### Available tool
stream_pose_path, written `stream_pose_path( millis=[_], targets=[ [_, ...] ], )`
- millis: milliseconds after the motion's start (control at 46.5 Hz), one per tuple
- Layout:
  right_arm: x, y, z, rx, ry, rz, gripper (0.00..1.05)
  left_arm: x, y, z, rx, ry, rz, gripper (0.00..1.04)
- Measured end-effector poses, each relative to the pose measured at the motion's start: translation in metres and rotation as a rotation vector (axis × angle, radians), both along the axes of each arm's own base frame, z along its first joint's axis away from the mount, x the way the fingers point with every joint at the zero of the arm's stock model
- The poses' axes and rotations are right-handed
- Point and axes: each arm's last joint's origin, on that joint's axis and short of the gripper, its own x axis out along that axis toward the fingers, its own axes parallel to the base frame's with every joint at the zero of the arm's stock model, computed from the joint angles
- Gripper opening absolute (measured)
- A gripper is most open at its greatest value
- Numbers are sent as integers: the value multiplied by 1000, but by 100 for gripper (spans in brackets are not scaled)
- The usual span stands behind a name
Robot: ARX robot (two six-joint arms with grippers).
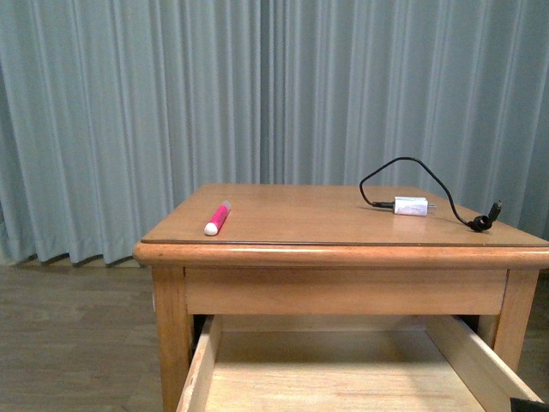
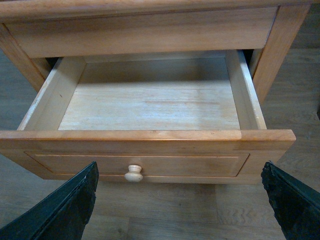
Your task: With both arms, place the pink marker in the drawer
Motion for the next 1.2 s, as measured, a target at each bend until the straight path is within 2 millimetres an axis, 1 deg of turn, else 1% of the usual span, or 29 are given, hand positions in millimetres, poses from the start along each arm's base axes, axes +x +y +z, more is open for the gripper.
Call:
stream_pose_path(
  millis=[258,538,581,602,645,688,753,796,839,946,989,1032,1204],
  targets=[
    [-4,-3,4,9,-9,-22,96,0,0,0,0,0,0,99],
    [-4,-3,4,15,-8,-25,96,0,0,0,0,0,0,99],
    [-4,-3,4,15,-8,-25,96,0,0,0,-3,5,13,99],
    [-4,-3,4,15,-8,-25,96,1,0,-1,-13,24,59,99],
    [-4,-3,4,15,-8,-25,96,7,-6,0,-18,65,118,99],
    [-4,-3,4,15,-8,-25,96,11,-13,5,-18,78,100,99],
    [-4,-3,4,15,-8,-25,96,23,-28,23,-18,71,16,99],
    [-4,-3,4,15,-8,-25,96,28,-32,30,-16,60,-10,99],
    [-4,-3,4,15,-8,-25,96,38,-39,40,-16,41,-46,99],
    [-4,-3,4,15,-9,-25,96,70,-50,62,-18,34,-79,99],
    [-4,-3,4,15,-8,-25,96,83,-53,67,-12,43,-82,99],
    [-4,-3,4,15,-8,-25,96,99,-58,71,-3,68,-78,99],
    [-4,-3,4,15,-8,-25,96,153,-76,80,11,153,-83,99]
  ],
)
